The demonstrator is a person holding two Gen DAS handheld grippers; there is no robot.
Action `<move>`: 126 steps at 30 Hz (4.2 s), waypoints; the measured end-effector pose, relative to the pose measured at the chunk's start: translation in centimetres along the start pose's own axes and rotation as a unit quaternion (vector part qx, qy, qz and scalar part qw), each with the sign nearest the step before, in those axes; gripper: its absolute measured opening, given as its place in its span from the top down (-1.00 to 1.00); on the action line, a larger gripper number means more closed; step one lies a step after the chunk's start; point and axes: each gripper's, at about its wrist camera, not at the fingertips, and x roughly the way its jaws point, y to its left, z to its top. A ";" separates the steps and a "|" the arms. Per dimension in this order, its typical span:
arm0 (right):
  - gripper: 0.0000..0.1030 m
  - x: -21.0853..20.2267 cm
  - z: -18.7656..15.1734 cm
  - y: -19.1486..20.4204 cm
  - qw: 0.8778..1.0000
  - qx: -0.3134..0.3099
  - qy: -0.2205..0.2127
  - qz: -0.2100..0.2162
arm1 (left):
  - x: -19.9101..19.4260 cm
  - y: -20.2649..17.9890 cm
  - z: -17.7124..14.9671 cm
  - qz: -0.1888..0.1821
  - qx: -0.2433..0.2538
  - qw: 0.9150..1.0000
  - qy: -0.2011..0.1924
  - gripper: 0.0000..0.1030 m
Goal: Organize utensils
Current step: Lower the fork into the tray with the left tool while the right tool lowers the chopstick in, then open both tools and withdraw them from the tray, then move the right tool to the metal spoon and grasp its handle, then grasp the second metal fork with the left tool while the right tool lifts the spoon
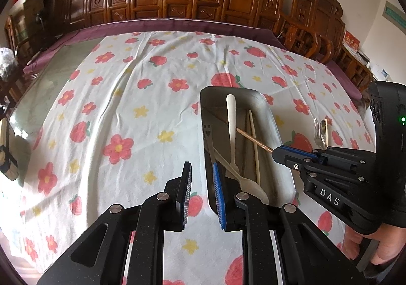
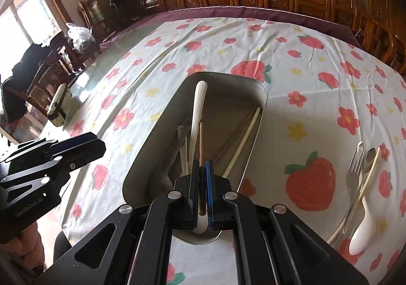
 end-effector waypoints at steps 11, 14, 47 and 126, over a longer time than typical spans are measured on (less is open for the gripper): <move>0.66 -1.1 -0.4 0.3 0.998 -0.007 -0.009 0.058 | -0.3 -0.6 -0.1 0.002 0.008 1.000 -0.003 0.68; 0.62 -1.4 -0.7 0.1 0.998 -0.007 -0.010 0.069 | -0.5 -1.0 -0.1 0.001 0.011 1.000 -0.004 0.60; 0.46 -12.2 -9.9 -15.7 0.996 0.031 -0.049 -0.061 | -0.6 -12.5 -0.5 -0.043 0.061 0.997 -0.019 -0.38; 0.96 -11.0 -11.8 -21.6 0.994 0.072 -0.056 -0.056 | 9.0 -23.3 -4.2 -0.068 0.104 0.991 0.057 -0.58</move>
